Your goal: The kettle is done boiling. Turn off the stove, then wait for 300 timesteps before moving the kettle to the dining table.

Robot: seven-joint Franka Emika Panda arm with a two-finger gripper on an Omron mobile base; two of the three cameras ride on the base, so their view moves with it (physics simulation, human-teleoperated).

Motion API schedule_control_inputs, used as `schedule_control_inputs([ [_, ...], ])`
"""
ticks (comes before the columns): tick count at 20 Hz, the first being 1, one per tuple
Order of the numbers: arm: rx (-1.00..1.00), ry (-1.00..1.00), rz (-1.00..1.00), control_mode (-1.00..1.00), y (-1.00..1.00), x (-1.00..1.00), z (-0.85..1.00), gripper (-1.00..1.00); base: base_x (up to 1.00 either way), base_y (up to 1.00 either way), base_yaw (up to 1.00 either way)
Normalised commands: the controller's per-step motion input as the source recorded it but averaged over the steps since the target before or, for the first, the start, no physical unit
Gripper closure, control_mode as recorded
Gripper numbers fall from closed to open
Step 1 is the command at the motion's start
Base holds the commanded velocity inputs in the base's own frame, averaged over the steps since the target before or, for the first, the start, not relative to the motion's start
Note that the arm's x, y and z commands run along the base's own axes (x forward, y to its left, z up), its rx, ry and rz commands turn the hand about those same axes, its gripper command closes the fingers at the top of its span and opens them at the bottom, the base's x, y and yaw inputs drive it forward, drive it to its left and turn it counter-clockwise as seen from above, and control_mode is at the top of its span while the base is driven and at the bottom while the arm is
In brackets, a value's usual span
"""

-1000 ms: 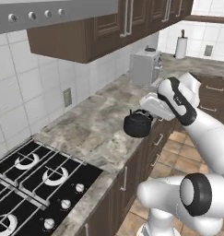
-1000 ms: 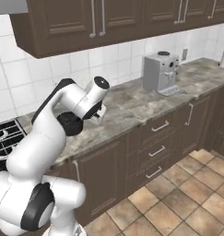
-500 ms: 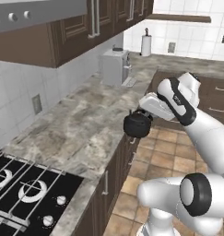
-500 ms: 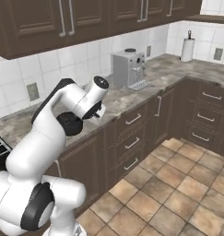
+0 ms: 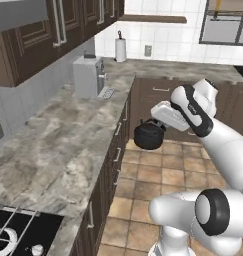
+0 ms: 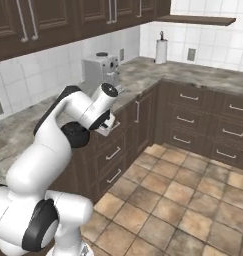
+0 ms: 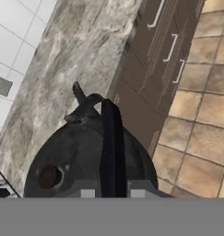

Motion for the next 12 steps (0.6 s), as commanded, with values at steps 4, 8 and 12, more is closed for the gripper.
schedule_control_inputs([
  [4, 0.0, 0.0, 0.0, 1.0, 0.0, 0.0, 0.0, 1.0, 0.45, -0.41, -0.3],
  [8, 0.0, 0.0, 0.0, 1.0, 0.0, 0.0, 0.0, 1.0, 0.57, -0.36, -0.27],
  [12, 0.0, 0.0, 0.0, 1.0, 0.0, 0.0, 0.0, 1.0, 0.6, -0.36, -0.26],
])
